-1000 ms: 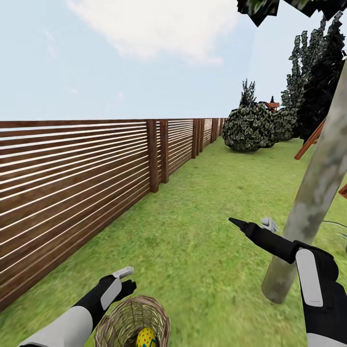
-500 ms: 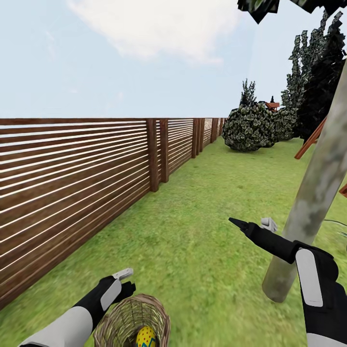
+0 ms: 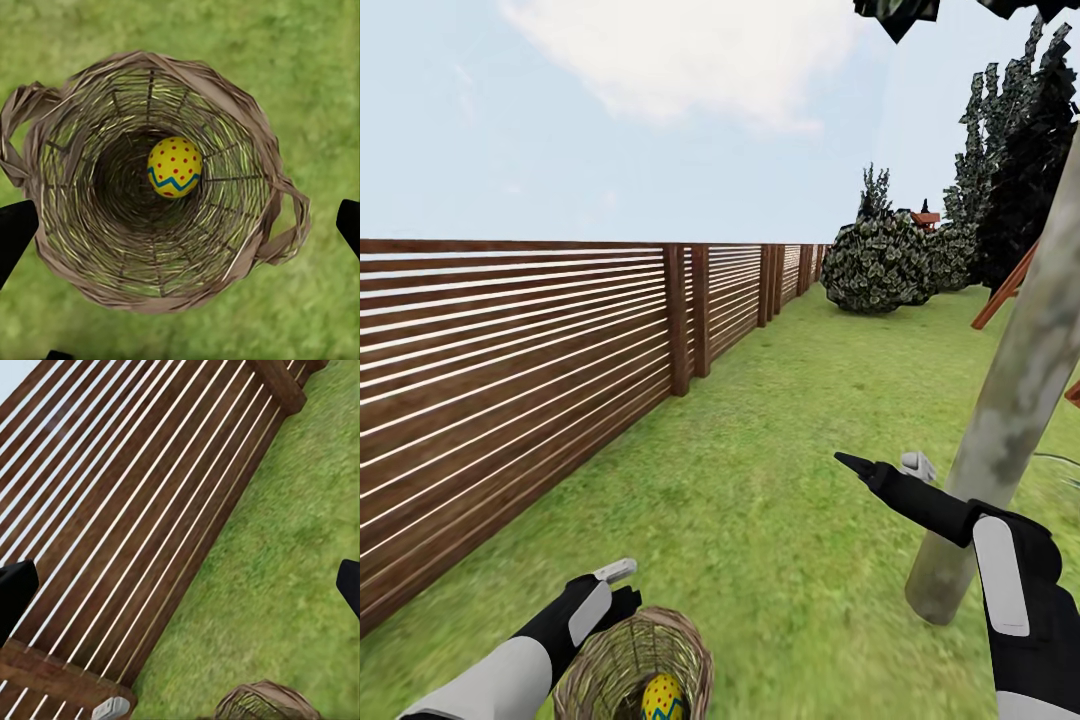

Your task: Take the three Easter eggs out of the wicker basket on the lawn in the garden, then place them on the lawn next to a single tree (choose any tree) so that all three eggs are next to the same tree and none are left in the basket.

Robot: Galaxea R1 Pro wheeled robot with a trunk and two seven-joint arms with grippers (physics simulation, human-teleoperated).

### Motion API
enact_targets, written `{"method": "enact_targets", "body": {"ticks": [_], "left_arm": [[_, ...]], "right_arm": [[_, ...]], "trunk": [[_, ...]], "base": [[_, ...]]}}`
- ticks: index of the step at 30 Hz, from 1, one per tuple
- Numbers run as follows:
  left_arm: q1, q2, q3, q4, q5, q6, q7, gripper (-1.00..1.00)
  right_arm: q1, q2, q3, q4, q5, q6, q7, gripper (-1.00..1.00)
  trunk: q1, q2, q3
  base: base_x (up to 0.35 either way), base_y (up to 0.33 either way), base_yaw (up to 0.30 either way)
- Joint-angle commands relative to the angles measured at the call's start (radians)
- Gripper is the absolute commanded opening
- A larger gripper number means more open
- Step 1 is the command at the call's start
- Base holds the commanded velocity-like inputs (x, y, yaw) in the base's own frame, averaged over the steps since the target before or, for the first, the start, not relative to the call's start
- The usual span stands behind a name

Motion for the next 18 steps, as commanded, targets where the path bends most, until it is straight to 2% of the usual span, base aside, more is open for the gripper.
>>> {"method": "enact_targets", "body": {"ticks": [1, 18], "left_arm": [[0.000, 0.001, -0.008, -0.002, 0.010, 0.003, 0.008, 1.00], [-0.001, 0.001, -0.009, -0.003, 0.009, 0.003, 0.010, 1.00]], "right_arm": [[-0.001, 0.000, -0.002, 0.000, 0.009, 0.004, 0.010, 1.00], [-0.001, 0.000, -0.003, 0.001, 0.007, 0.004, 0.010, 1.00]], "trunk": [[0.004, -0.008, -0.004], [0.069, -0.127, -0.058]], "base": [[0.000, 0.000, 0.000], [0.000, 0.000, 0.000]]}}
